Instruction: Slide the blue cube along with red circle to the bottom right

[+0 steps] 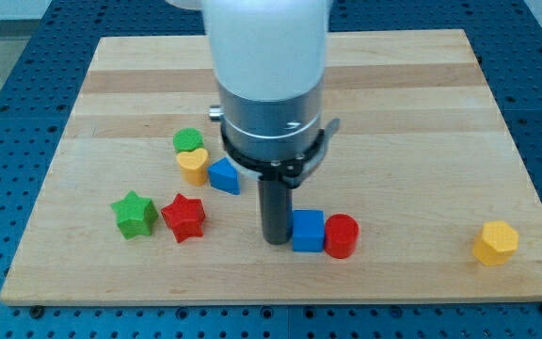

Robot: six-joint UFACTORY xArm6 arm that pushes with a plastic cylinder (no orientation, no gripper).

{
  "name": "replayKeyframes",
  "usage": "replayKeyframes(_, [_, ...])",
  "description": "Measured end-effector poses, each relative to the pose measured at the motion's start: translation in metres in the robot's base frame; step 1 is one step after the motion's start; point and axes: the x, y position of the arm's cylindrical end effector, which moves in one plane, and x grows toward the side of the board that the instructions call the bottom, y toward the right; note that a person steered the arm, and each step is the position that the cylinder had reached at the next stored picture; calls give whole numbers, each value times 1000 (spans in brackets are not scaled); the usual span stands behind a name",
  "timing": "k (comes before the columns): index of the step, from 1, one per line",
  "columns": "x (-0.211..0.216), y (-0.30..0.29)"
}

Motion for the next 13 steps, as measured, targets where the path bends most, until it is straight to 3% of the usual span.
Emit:
replayKeyframes(2, [1, 32])
replayKeyframes(7, [20, 35])
replayKeyframes(13, [20, 108])
